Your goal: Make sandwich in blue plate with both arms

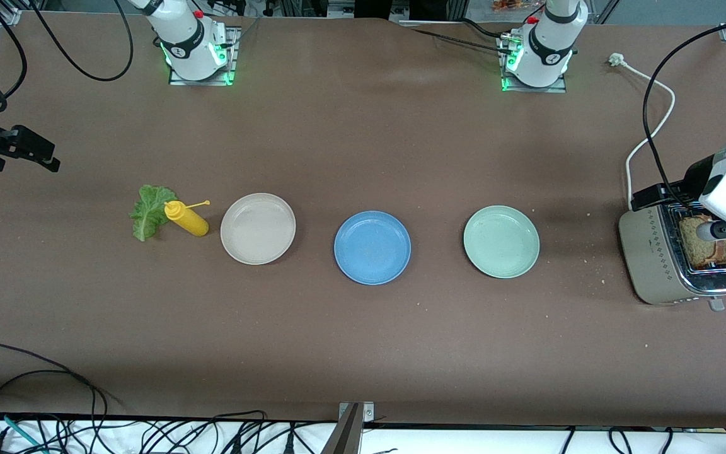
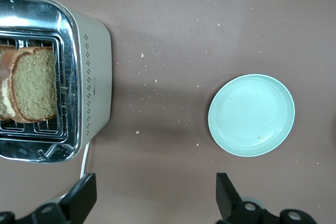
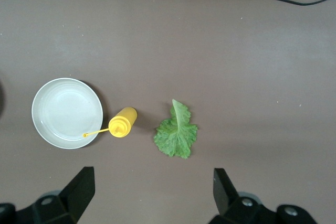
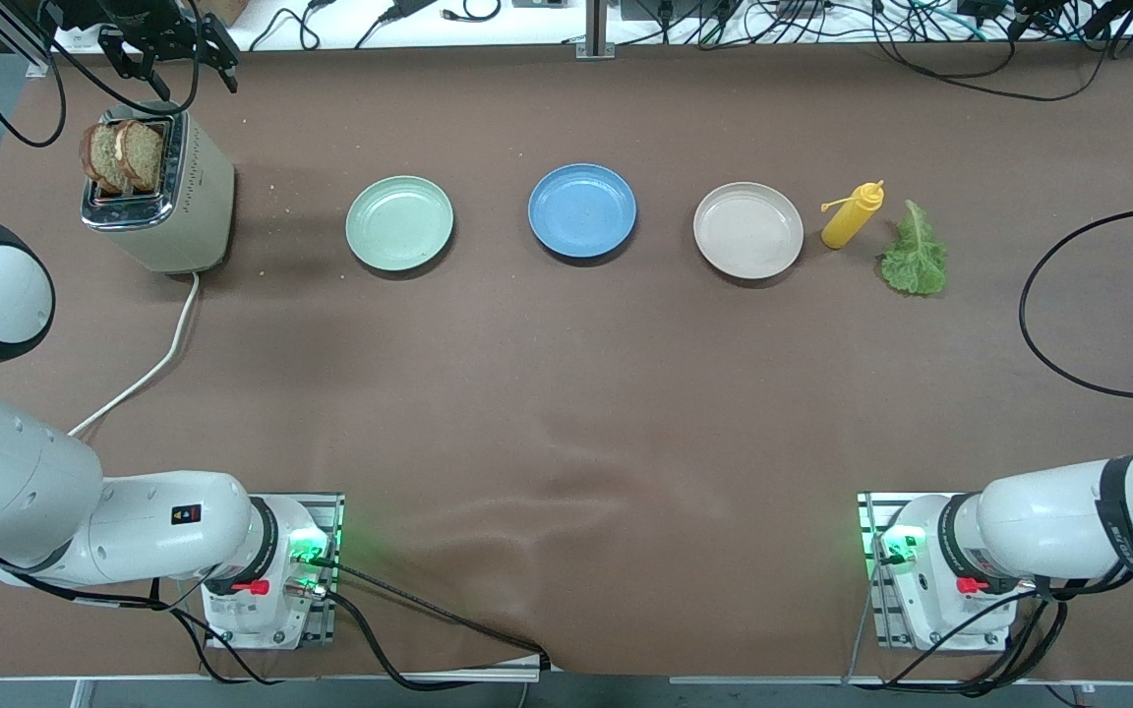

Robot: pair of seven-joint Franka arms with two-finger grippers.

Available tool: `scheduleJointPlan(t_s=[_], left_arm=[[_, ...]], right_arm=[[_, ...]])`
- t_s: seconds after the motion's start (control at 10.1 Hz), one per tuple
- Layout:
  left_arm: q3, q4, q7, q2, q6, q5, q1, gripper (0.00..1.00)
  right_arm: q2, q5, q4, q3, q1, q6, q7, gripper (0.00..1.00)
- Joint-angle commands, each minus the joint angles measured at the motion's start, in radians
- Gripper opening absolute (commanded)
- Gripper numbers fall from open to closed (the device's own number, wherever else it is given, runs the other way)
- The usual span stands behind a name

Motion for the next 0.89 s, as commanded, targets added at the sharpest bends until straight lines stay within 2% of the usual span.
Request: scheduleJointPlan(t_s=[0.0,0.79], left_arm=[[0.004,-0.013,0.02,-0.009,0.008,0.025,-0.003,1.0],[0.004,-0.013,0.02,-0.009,0.001,0.025,-0.006,1.0]], right_arm=[[0.004,-0.003,0.018,0.001,-0.003,0.003,0.002,1.0],[0.004,0.006,0.018,0.001,-0.003,-0.006,-0.001,1.0]])
